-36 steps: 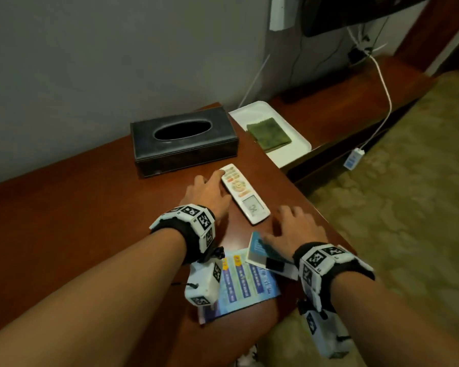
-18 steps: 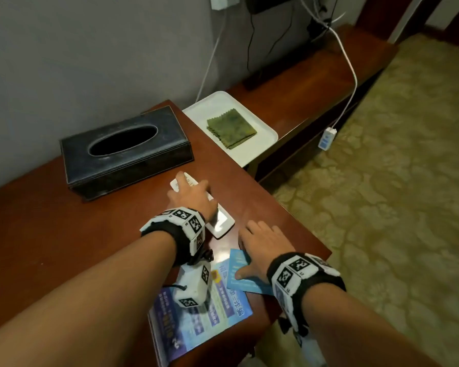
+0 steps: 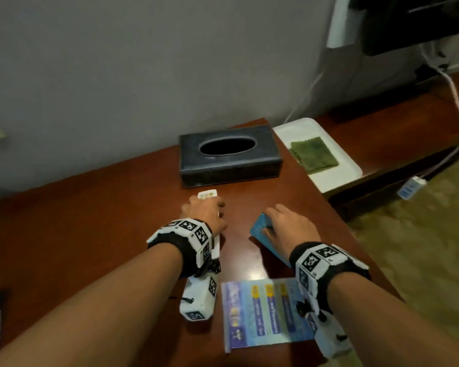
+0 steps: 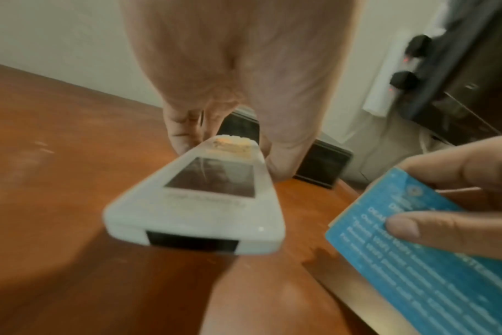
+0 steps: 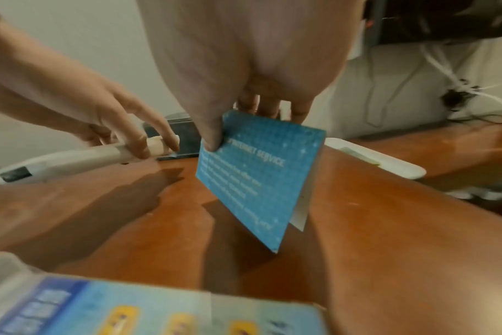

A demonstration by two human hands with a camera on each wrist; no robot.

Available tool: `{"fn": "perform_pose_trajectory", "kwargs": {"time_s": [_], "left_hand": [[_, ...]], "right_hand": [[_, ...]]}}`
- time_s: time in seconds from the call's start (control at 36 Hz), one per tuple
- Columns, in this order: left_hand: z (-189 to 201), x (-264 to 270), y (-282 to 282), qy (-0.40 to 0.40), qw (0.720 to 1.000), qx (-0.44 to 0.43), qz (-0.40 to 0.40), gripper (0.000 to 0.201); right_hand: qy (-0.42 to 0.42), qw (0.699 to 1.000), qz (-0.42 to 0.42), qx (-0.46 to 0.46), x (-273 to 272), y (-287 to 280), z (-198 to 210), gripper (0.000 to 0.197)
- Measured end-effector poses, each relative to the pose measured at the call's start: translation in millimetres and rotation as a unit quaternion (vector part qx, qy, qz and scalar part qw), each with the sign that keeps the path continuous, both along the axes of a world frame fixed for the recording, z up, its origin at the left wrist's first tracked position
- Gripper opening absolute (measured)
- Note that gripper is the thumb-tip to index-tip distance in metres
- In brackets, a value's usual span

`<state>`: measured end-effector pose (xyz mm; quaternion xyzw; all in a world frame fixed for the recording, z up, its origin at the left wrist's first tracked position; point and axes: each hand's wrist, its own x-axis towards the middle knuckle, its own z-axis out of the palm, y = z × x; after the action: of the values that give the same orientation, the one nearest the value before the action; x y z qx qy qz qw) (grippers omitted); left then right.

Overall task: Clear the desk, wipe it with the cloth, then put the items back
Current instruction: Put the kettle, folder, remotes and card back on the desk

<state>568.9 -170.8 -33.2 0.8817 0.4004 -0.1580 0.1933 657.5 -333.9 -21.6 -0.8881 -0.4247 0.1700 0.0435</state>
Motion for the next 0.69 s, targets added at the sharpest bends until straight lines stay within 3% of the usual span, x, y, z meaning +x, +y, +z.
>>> {"fn": "perform_pose_trajectory", "kwargs": {"time_s": [0.36, 0.69], "left_hand": [[49.0, -218.2, 139.4, -0.025, 0.967, 0.103, 0.233, 0.057], [27.4, -321.5, 266.3, -0.02, 0.96, 0.124, 0.251, 0.06]], "right_hand": [[-0.002, 0.975, 0.21, 0.068, -147.3, 189.4, 39.4, 0.039], [-0.006, 0.957, 0.281, 0.072, -250.2, 323.2, 33.4, 0.036]]}}
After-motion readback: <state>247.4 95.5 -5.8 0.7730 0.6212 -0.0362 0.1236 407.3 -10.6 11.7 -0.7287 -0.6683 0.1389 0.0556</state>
